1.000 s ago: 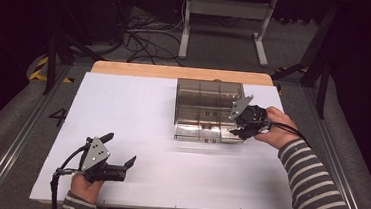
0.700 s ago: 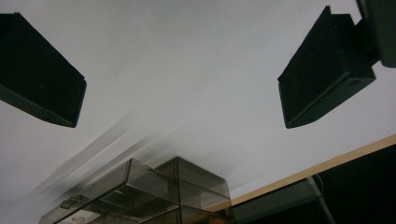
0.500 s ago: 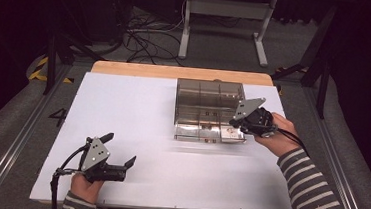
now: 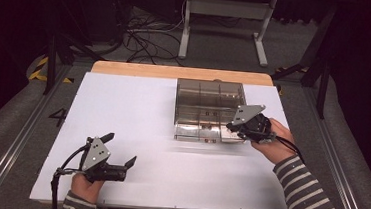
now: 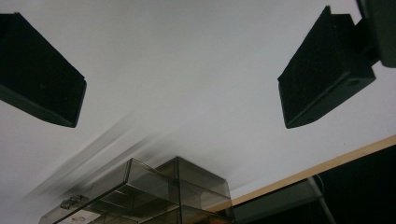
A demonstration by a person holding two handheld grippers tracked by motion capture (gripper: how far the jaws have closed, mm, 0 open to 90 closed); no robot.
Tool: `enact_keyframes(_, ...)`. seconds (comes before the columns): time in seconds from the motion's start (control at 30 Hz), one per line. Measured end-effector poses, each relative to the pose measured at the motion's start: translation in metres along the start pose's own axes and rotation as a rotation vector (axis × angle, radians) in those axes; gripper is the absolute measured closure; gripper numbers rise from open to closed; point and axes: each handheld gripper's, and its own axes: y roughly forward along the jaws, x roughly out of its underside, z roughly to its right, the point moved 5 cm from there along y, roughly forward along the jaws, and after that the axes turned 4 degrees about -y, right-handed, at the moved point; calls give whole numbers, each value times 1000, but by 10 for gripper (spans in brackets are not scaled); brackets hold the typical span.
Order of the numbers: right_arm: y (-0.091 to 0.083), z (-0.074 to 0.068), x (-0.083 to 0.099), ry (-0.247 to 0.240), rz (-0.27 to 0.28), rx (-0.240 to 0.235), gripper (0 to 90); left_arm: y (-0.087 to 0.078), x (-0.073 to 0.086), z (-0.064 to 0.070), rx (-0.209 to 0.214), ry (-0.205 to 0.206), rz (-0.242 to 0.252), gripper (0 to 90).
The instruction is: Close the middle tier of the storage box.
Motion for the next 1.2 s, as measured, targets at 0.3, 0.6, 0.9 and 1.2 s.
enact_keyframes(0.3, 1, -6, -5, 7, 9, -5, 900, 0, 0, 0, 0, -1, 3, 16)
enact_keyframes(0.6, 6, -16, -6, 42, 39, -34, 900, 0, 0, 0, 1, -3, 2, 16)
enact_keyframes(0.9, 23, -29, 5, 89, 28, -49, 900, 1, 0, 1, 4, -11, 2, 16)
enact_keyframes(1.2, 37, -39, 9, 104, -7, -83, 900, 0, 0, 1, 2, -7, 2, 16)
